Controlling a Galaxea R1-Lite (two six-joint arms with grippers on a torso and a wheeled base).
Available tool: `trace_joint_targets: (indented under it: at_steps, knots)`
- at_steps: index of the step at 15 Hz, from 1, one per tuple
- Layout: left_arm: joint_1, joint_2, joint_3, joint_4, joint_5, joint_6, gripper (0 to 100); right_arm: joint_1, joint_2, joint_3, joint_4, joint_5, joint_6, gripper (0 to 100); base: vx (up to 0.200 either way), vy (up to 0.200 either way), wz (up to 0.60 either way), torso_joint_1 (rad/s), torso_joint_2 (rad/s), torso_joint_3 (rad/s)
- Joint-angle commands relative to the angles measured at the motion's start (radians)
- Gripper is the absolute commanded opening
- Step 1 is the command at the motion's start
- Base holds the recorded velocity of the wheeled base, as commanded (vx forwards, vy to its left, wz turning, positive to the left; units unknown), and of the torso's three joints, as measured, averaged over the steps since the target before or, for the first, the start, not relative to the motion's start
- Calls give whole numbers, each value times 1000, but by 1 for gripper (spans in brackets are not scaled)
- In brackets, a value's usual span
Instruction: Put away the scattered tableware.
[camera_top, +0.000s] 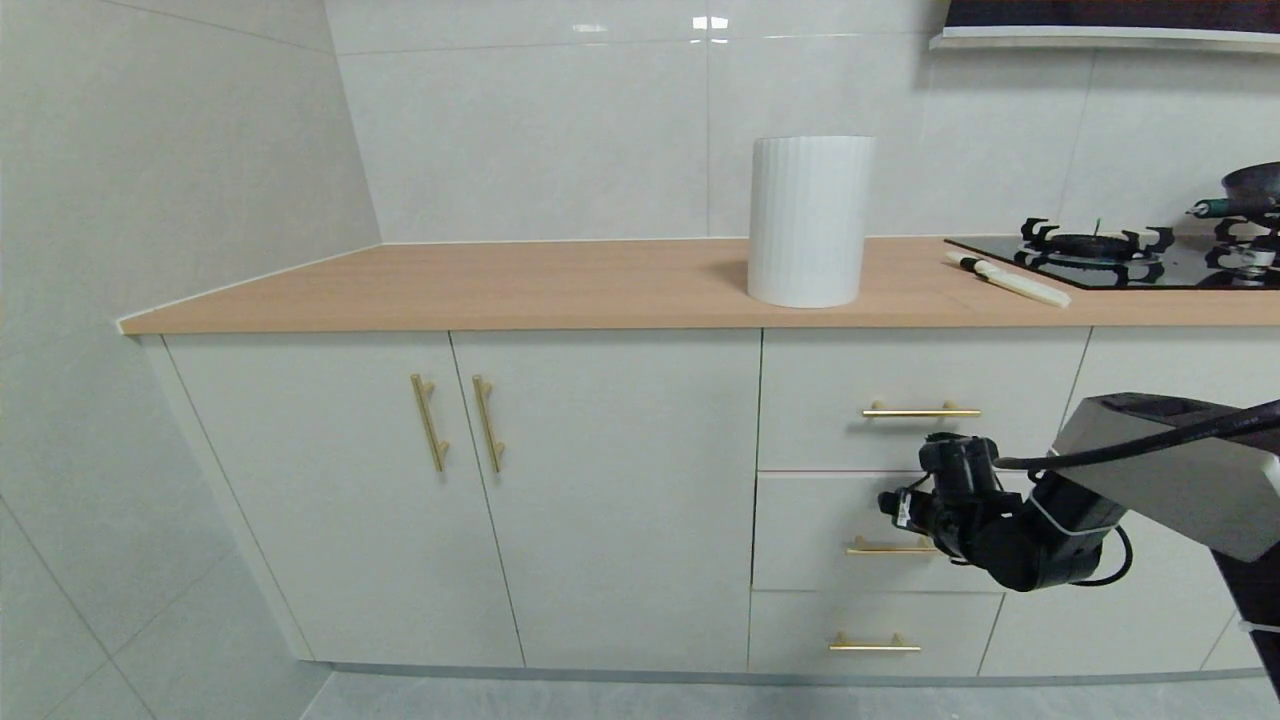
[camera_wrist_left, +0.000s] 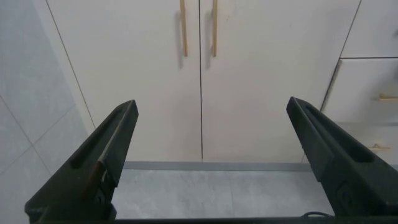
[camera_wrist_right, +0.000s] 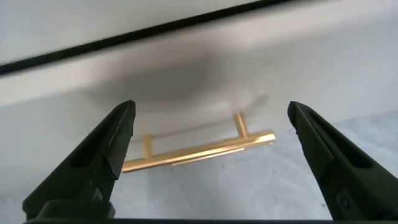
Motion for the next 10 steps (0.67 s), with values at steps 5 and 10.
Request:
trace_joint_targets:
  at_steps: [5,10]
  knots:
    - [0,0,0,0,0,0,100,-15,40,-71,1,-5,55,100,0,0,0,0,0,0]
    - [0,0,0,0,0,0,100,-15,-5,-27,7,-8,55,100,0,0,0,0,0,0]
